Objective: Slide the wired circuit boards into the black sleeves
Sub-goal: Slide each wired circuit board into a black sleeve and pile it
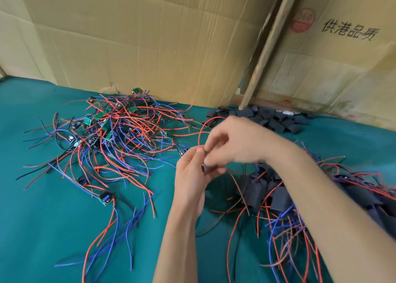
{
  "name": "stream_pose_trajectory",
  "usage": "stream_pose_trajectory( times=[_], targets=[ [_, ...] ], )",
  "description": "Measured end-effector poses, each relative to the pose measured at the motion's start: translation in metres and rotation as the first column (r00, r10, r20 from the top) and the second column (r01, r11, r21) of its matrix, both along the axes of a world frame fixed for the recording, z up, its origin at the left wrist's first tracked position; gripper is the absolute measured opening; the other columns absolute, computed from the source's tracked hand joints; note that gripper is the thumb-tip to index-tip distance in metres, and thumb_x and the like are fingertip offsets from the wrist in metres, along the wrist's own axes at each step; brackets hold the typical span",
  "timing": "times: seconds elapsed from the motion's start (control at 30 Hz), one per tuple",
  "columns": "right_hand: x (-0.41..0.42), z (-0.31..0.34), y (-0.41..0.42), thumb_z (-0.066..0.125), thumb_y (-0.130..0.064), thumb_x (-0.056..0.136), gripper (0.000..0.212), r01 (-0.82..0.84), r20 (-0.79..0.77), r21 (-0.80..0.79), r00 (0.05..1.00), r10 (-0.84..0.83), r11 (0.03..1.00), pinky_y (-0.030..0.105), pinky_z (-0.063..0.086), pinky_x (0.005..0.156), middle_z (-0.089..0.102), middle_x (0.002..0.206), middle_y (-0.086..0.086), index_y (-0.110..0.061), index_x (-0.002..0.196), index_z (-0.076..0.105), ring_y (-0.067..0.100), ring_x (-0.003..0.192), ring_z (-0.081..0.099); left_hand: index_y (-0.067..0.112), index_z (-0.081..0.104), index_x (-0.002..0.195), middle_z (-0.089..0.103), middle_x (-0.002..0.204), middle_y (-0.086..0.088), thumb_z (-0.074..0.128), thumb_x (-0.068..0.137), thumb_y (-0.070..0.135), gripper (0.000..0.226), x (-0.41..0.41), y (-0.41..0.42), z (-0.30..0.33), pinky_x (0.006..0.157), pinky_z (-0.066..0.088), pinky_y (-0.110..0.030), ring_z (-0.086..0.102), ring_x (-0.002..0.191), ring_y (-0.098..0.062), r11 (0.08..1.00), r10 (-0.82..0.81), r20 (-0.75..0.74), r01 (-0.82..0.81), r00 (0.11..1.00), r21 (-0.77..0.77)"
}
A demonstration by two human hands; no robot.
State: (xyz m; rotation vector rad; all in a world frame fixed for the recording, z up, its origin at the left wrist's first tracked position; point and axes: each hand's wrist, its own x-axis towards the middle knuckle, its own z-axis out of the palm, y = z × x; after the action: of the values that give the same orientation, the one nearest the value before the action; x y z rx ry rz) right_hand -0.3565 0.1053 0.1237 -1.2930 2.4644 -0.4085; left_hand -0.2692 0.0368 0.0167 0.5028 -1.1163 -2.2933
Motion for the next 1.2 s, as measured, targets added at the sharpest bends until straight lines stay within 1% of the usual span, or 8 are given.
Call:
stream_pose_trajectory(
  times=[0.13, 0.27, 0.4, 0.6, 0.7, 0.83, 0.97, 1.2],
  targets=[
    [-0.06, 0.006, -0.017, 0.072, -0.022, 0.078, 0.012, 0.255, -0.144, -0.301, 0.94, -0.308, 0.919, 0.025, 0.045, 0.068, 0.074, 0.07, -0.003, -0.024, 0.066, 0.074, 0.015, 0.078, 0.068, 0.008, 0.059, 0.101, 0.074, 0.08, -0.009, 0.034, 0.11, 0.016, 0.028, 0.001, -0.001, -0.001, 0.039, 0.038, -0.019, 0.068, 0.054, -0.018, 0.997, 0.016, 0.057, -0.012, 0.998, -0.07],
    [-0.105, -0.029, -0.04, 0.066, -0.018, 0.085, 0.016, 0.319, -0.228, -0.017, 0.921, -0.315, 0.947, 0.033, 0.052, 0.097, 0.072, 0.117, 0.012, -0.023, 0.099, 0.073, 0.03, 0.112, 0.064, 0.01, 0.058, 0.099, 0.071, 0.072, -0.004, 0.034, 0.11, 0.017, 0.027, 0.002, 0.0, 0.0, 0.031, 0.023, -0.016, 0.056, 0.039, -0.015, 0.992, 0.03, 0.092, -0.019, 0.995, -0.123],
    [-0.114, -0.062, -0.051, 0.072, -0.038, 0.087, 0.043, 0.306, -0.238, 0.072, 0.93, -0.281, 0.949, 0.037, 0.05, 0.098, 0.063, 0.131, 0.012, -0.02, 0.124, 0.061, 0.032, 0.121, 0.058, 0.01, 0.059, 0.1, 0.07, 0.069, -0.003, 0.034, 0.11, 0.018, 0.028, 0.001, 0.001, 0.002, 0.031, 0.018, -0.015, 0.052, 0.036, -0.014, 0.989, 0.033, 0.108, -0.017, 0.994, -0.149],
    [-0.108, -0.081, -0.061, 0.077, -0.034, 0.086, 0.035, 0.427, -0.234, -0.045, 0.874, -0.425, 0.903, 0.033, 0.044, 0.08, 0.063, 0.127, 0.011, -0.012, 0.11, 0.063, 0.032, 0.117, 0.06, 0.01, 0.058, 0.105, 0.072, 0.076, -0.008, 0.034, 0.11, 0.02, 0.027, 0.004, 0.001, 0.004, 0.033, 0.025, -0.017, 0.065, 0.049, -0.02, 0.995, -0.004, 0.083, 0.012, 0.997, -0.104],
    [-0.1, -0.072, -0.058, 0.08, -0.031, 0.078, 0.035, 0.491, -0.165, -0.147, 0.844, -0.511, 0.859, 0.036, 0.052, 0.085, 0.066, 0.119, 0.012, -0.013, 0.105, 0.066, 0.034, 0.111, 0.063, 0.008, 0.058, 0.106, 0.073, 0.079, -0.011, 0.033, 0.109, 0.016, 0.026, 0.003, -0.001, 0.004, 0.036, 0.036, -0.019, 0.069, 0.056, -0.022, 0.999, -0.016, 0.065, 0.019, 0.998, -0.051],
    [-0.076, -0.044, -0.039, 0.074, -0.038, 0.059, 0.038, 0.667, 0.114, -0.504, 0.682, -0.723, 0.549, 0.031, 0.05, 0.059, 0.065, 0.074, 0.008, -0.007, 0.08, 0.071, 0.032, 0.076, 0.066, 0.005, 0.057, 0.115, 0.074, 0.093, -0.021, 0.028, 0.102, 0.008, 0.032, 0.002, -0.005, 0.002, 0.046, 0.05, -0.025, 0.074, 0.071, -0.029, 0.994, -0.025, 0.01, 0.024, 1.0, 0.104],
    [-0.043, -0.031, 0.001, 0.069, -0.037, 0.05, 0.042, 0.687, 0.446, -0.693, 0.645, -0.621, 0.217, 0.048, 0.062, 0.076, 0.072, 0.075, -0.003, -0.018, 0.087, 0.076, 0.026, 0.079, 0.074, 0.003, 0.057, 0.116, 0.072, 0.106, -0.028, 0.028, 0.096, 0.002, 0.035, 0.002, -0.007, 0.001, 0.058, 0.058, -0.03, 0.075, 0.08, -0.034, 0.981, -0.014, -0.024, 0.019, 1.0, 0.195],
    [0.009, -0.063, 0.028, 0.065, -0.041, 0.051, 0.046, 0.586, 0.399, -0.706, 0.793, -0.46, 0.397, 0.042, 0.058, 0.076, 0.061, 0.091, -0.005, -0.034, 0.095, 0.074, 0.018, 0.069, 0.073, 0.005, 0.054, 0.126, 0.067, 0.117, -0.032, 0.027, 0.092, -0.015, 0.048, 0.003, -0.007, -0.001, 0.069, 0.061, -0.036, 0.07, 0.105, -0.043, 0.974, -0.06, -0.06, 0.071, 0.996, 0.214]
  ],
)
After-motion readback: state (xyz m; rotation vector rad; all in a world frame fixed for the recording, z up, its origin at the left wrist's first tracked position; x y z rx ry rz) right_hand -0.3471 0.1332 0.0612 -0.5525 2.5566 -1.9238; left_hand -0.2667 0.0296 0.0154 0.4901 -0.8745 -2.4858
